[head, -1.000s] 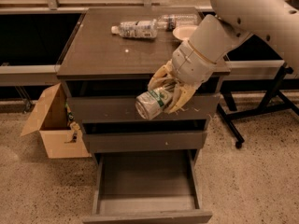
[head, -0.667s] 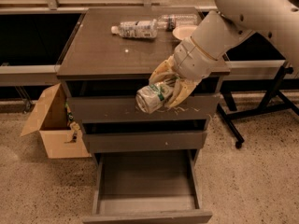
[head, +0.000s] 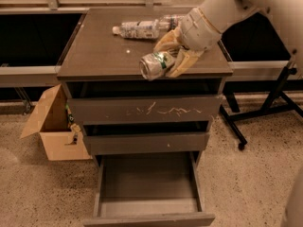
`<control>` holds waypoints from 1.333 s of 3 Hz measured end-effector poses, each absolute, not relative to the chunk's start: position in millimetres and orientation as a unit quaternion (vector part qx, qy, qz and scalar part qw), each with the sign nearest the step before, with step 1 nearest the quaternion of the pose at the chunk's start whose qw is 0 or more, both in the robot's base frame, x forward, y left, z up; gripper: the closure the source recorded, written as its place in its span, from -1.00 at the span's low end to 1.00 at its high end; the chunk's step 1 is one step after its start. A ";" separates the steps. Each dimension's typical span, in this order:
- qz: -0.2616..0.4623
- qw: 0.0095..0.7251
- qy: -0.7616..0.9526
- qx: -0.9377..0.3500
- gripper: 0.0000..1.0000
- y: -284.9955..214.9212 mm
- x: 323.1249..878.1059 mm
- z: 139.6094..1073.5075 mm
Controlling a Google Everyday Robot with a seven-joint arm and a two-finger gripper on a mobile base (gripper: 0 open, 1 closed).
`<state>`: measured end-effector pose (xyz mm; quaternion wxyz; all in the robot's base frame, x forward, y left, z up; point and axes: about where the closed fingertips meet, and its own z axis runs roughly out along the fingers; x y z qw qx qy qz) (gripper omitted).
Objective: Pick 7up can from bottom drawer and place on counter
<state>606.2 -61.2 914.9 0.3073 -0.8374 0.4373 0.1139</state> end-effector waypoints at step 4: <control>0.107 0.370 0.439 -0.812 1.00 -54.5 667.6 939.7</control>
Offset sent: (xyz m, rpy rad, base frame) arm 0.0308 0.0011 0.0117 0.0422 -0.0137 -0.0114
